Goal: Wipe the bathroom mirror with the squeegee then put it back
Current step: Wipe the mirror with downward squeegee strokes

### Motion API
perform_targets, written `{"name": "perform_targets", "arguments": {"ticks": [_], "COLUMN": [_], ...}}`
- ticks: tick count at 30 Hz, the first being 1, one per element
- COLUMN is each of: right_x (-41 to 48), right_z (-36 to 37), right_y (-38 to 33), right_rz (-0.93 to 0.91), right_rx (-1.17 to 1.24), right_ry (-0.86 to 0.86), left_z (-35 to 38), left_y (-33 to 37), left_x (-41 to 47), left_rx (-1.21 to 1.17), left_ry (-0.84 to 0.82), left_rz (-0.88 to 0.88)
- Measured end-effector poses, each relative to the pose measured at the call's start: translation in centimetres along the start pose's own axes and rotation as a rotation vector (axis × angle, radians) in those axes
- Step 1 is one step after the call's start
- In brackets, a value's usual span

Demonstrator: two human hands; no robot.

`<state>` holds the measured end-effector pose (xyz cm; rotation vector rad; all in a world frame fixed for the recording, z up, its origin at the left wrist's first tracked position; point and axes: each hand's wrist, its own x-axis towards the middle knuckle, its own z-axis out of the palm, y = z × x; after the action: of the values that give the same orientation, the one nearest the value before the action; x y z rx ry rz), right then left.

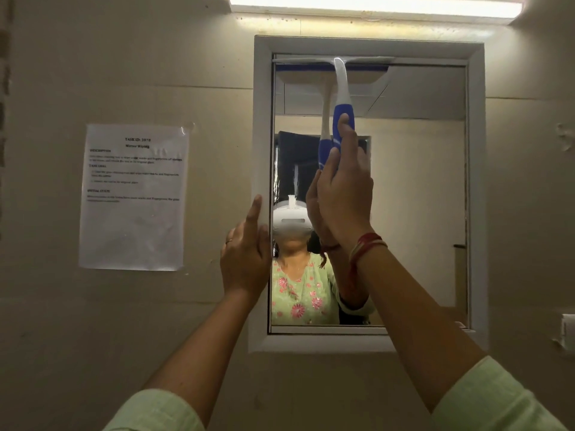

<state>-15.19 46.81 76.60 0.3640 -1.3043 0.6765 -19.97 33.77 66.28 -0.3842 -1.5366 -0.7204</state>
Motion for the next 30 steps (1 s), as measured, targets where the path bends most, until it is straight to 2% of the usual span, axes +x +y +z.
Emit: {"name": "perform_targets", "arguments": {"ticks": [4,30], "right_x": [-0.3,-2.0], "right_z": [0.0,-0.5], "right_y": [-0.1,-1.2], "right_rz": [-0.011,0.004], "right_rx": [-0.078,-0.092], "right_ry": [-0.005,-0.075], "left_z": [0.0,0.3], "left_y": [0.0,-0.1], "left_x": [0.0,-0.1], "left_rx": [-0.014,-0.067], "left_ry": [-0.004,-0.002], "left_rz": [0.0,-0.009]}}
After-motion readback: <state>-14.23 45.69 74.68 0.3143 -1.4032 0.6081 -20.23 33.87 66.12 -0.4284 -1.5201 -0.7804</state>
